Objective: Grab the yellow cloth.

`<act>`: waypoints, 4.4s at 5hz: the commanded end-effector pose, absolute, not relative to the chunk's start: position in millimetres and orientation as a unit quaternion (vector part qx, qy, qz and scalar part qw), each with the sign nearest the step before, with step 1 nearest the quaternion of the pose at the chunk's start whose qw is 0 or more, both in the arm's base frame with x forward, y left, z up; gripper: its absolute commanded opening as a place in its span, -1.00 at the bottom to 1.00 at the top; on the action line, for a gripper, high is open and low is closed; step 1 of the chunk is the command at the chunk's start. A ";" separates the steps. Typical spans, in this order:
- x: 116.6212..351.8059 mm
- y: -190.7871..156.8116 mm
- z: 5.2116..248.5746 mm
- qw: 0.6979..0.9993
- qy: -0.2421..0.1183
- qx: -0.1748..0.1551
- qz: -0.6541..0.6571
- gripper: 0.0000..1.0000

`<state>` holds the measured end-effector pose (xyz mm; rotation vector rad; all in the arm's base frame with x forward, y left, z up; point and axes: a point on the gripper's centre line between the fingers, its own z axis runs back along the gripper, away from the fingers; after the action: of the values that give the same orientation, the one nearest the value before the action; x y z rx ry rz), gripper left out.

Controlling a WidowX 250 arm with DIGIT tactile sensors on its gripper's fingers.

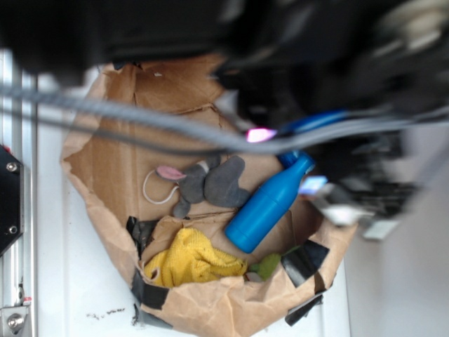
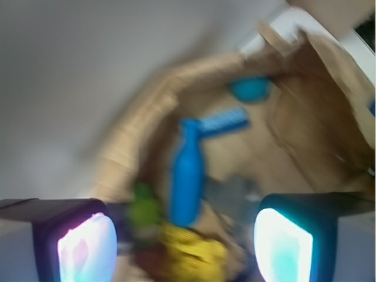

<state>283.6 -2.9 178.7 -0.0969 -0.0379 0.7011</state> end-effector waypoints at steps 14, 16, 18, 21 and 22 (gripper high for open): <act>233.5 -63.2 76.0 0.913 0.039 -0.118 0.388 1.00; 238.5 -75.7 50.5 0.914 0.059 -0.099 0.389 1.00; 252.3 -56.0 53.8 0.903 0.062 -0.103 0.413 -1.00; 249.4 -11.0 135.7 0.931 0.008 -0.123 0.343 -1.00; 253.2 1.6 164.9 0.952 -0.128 -0.072 0.270 -1.00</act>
<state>257.6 -3.2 148.4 -0.1395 -0.1953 0.5787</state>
